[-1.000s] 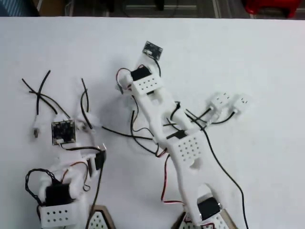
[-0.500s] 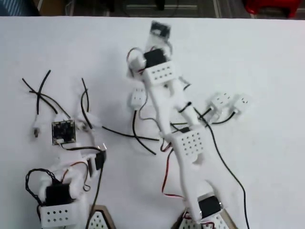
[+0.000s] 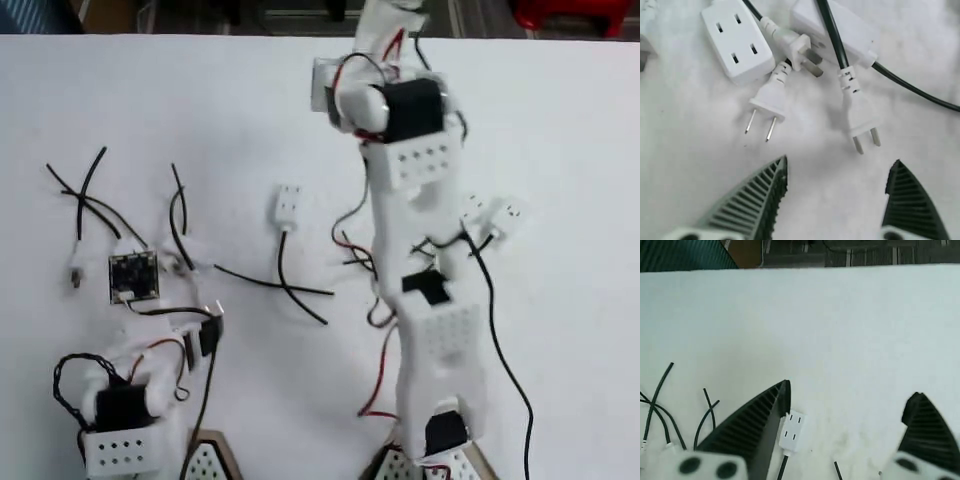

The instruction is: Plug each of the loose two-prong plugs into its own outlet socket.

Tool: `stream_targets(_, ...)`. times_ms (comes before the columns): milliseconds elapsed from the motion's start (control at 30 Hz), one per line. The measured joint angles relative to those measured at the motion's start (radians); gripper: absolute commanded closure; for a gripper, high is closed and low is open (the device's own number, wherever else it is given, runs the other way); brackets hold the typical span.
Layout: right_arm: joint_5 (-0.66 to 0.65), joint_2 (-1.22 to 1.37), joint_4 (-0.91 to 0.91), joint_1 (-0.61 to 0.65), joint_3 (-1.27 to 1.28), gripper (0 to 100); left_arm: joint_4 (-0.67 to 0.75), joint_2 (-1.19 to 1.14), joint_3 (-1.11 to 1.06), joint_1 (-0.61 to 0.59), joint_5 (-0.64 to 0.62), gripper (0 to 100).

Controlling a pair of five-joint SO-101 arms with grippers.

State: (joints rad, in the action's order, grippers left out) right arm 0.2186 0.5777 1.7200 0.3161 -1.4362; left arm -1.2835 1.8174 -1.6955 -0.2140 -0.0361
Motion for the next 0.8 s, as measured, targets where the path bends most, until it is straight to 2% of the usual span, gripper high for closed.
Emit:
stream_targets(167, -0.052, -0.298, 0.0, 0.005, 0.161, 64.4, 0.0, 0.0, 0.0, 0.0, 0.0, 69)
stream_targets(333, -0.098, -0.634, 0.0, 0.005, 0.457, 64.4, 0.0, 0.0, 0.0, 0.0, 0.0, 69)
stream_targets(567, -0.287, -1.092, 0.0, -0.003, 0.944, 64.4, 0.0, 0.0, 0.0, 0.0, 0.0, 69)
stream_targets(800, -0.443, -1.424, -0.014, -0.118, 1.428, 64.4, 0.0, 0.0, 0.0, 0.0, 0.0, 69)
